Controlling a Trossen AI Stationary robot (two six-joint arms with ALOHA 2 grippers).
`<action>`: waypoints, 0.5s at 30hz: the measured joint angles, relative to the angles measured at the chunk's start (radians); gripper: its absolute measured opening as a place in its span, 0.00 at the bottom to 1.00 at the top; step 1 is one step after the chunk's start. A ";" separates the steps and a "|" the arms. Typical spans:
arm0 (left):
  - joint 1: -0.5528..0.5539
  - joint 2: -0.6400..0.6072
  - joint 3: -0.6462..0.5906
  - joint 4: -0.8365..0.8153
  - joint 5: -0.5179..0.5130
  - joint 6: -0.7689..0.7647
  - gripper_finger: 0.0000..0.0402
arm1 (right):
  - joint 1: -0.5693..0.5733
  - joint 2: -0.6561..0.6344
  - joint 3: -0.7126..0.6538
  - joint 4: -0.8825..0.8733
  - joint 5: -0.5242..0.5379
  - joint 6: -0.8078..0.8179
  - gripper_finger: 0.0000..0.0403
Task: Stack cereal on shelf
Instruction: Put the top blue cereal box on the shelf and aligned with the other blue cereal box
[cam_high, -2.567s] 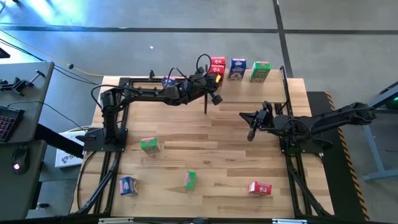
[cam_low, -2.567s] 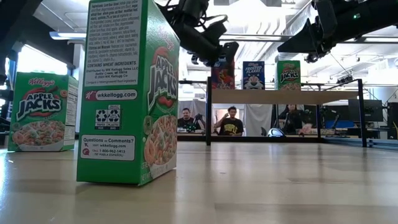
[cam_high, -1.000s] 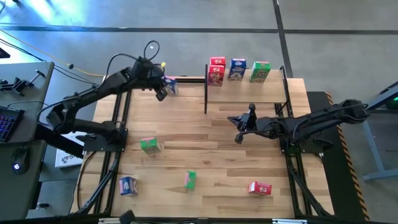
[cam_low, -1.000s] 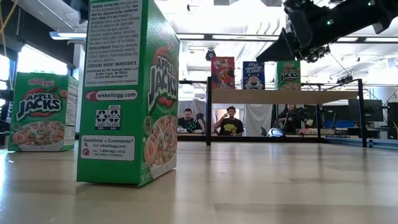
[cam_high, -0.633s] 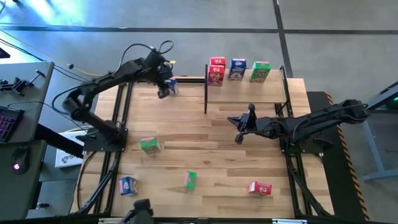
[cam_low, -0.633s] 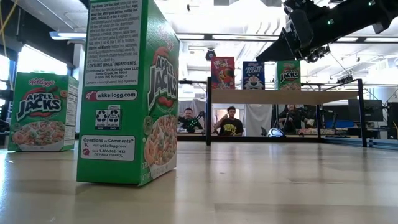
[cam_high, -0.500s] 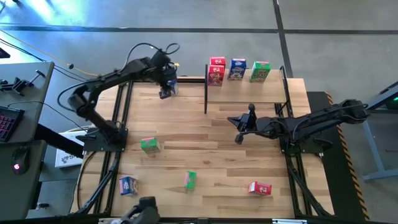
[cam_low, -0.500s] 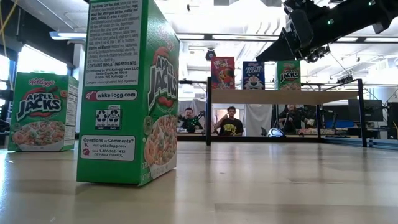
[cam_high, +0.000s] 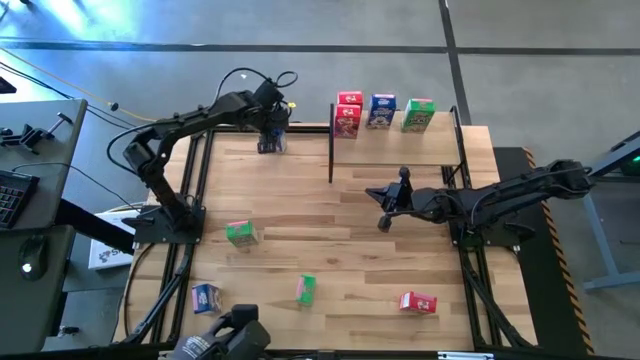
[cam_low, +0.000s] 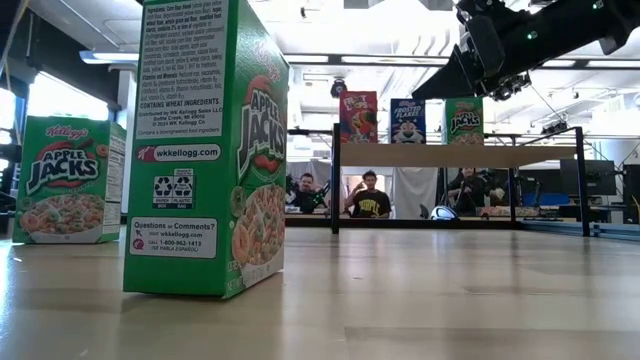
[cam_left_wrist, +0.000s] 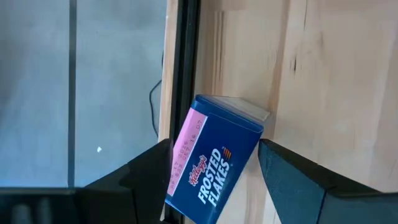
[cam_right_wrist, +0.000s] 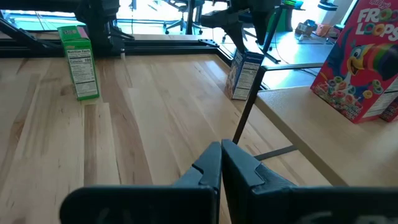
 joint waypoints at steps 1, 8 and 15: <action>0.004 0.000 0.000 0.000 0.000 0.001 0.57 | -0.001 0.000 0.000 0.000 0.000 0.000 0.00; 0.034 0.000 -0.011 0.004 0.001 0.029 0.57 | -0.020 0.001 0.000 0.000 -0.038 0.007 0.00; 0.055 0.000 -0.011 0.002 0.009 0.048 0.57 | -0.020 0.001 0.000 0.000 -0.042 0.007 0.00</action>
